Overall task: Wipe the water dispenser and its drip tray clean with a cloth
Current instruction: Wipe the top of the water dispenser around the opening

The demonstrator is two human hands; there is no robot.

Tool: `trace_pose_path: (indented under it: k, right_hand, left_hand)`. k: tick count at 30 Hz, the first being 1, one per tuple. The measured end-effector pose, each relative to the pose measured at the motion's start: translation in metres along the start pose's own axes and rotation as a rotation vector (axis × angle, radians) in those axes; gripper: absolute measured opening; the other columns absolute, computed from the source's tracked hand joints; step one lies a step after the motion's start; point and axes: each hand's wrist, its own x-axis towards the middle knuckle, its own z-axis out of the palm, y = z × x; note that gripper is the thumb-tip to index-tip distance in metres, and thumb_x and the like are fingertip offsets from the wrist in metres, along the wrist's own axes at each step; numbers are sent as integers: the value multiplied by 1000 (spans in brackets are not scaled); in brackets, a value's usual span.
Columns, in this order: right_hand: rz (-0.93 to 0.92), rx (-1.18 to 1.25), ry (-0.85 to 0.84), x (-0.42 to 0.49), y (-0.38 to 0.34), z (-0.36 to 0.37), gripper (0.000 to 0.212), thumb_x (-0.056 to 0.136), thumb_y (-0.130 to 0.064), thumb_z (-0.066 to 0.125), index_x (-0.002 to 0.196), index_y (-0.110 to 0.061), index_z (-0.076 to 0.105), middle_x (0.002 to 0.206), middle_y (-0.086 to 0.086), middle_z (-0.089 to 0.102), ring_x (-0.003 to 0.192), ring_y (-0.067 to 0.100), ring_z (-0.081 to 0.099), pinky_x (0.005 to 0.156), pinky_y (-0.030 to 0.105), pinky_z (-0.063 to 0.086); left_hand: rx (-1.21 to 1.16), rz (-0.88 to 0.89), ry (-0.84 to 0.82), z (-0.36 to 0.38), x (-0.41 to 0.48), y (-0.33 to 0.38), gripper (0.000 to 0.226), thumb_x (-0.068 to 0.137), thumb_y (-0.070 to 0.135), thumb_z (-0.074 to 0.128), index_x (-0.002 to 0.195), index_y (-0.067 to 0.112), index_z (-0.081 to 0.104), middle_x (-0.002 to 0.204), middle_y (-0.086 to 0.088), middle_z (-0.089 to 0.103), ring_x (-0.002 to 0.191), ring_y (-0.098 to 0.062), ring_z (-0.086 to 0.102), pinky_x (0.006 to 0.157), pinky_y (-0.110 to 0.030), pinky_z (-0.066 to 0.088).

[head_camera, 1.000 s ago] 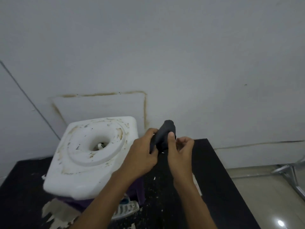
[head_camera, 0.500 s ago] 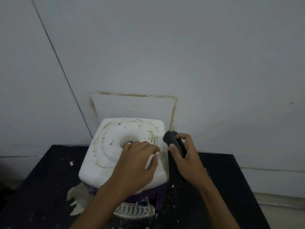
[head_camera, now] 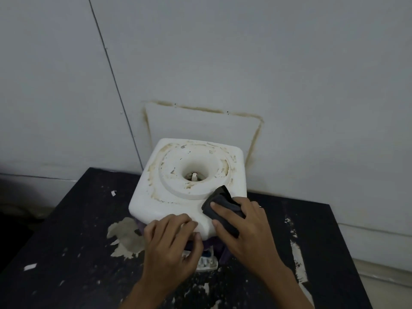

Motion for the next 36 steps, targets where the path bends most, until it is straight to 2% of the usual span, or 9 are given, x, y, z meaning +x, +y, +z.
trace_pose_path:
  k: [4, 9, 12, 17, 23, 26, 29, 32, 36]
  right_hand:
    - [178, -83, 73, 3, -15, 6, 34, 93, -43, 60, 124, -33, 67, 112, 2, 59, 87, 19, 50, 68, 36, 42]
    - [-8, -93, 53, -5, -52, 25, 33, 98, -44, 55, 128, -35, 66, 114, 5, 61, 96, 21, 55, 76, 34, 39]
    - [21, -122, 97, -12, -43, 23, 33, 93, -42, 63, 124, -33, 69, 112, 5, 63, 95, 21, 56, 77, 36, 39]
    - [327, -154, 191, -16, -30, 17, 35, 88, -38, 63, 121, -31, 70, 113, 5, 58, 95, 23, 49, 77, 36, 32]
    - [64, -133, 52, -14, -57, 29, 36, 96, -46, 57, 131, -38, 62, 129, 3, 54, 112, 22, 50, 89, 38, 33]
    - [187, -95, 83, -21, -33, 16, 37, 95, -51, 52, 130, -43, 61, 141, 2, 46, 123, 24, 42, 97, 41, 31]
    - [347, 61, 159, -22, -11, 9, 37, 96, -44, 52, 131, -35, 62, 148, 0, 36, 131, 23, 38, 107, 40, 29]
    - [277, 104, 129, -20, -9, 9, 36, 100, -35, 50, 133, -26, 62, 152, -1, 35, 136, 21, 39, 113, 31, 24]
    - [124, 102, 14, -20, 4, 5, 37, 104, -36, 43, 137, -32, 58, 155, -8, 35, 140, 19, 36, 110, 37, 28]
  left_hand:
    - [-7, -44, 41, -4, -3, -3, 29, 77, 29, 66, 105, 20, 61, 107, -3, 70, 102, -21, 59, 91, -36, 34]
    - [-54, -104, -50, -11, -9, -15, 47, 73, 26, 60, 117, 11, 59, 118, -8, 67, 112, -24, 57, 103, -31, 29]
    - [-83, -92, -49, -12, -9, -20, 45, 70, 22, 59, 113, 9, 63, 116, -7, 68, 112, -23, 57, 103, -27, 28]
    - [-98, -84, -8, -9, -8, -20, 43, 69, 20, 60, 111, 15, 58, 111, -6, 70, 109, -21, 57, 97, -29, 30]
    - [-8, -108, 18, -5, -8, -13, 29, 79, 27, 62, 101, 10, 69, 107, -5, 70, 101, -24, 61, 87, -36, 33]
    - [58, -119, 38, -8, -2, -12, 21, 90, 31, 61, 86, 13, 70, 97, -2, 70, 93, -22, 61, 86, -33, 29]
    - [18, -96, 25, -5, 12, -6, 22, 95, 29, 61, 80, 14, 67, 89, 1, 68, 84, -20, 60, 83, -32, 31]
    - [-165, 16, -79, 1, 21, 2, 13, 95, 16, 57, 96, 8, 66, 99, -4, 68, 93, -21, 61, 86, -34, 44]
    - [-195, 76, -268, 6, 24, 13, 37, 90, 9, 47, 126, 10, 54, 117, -7, 67, 108, -21, 61, 96, -37, 48]
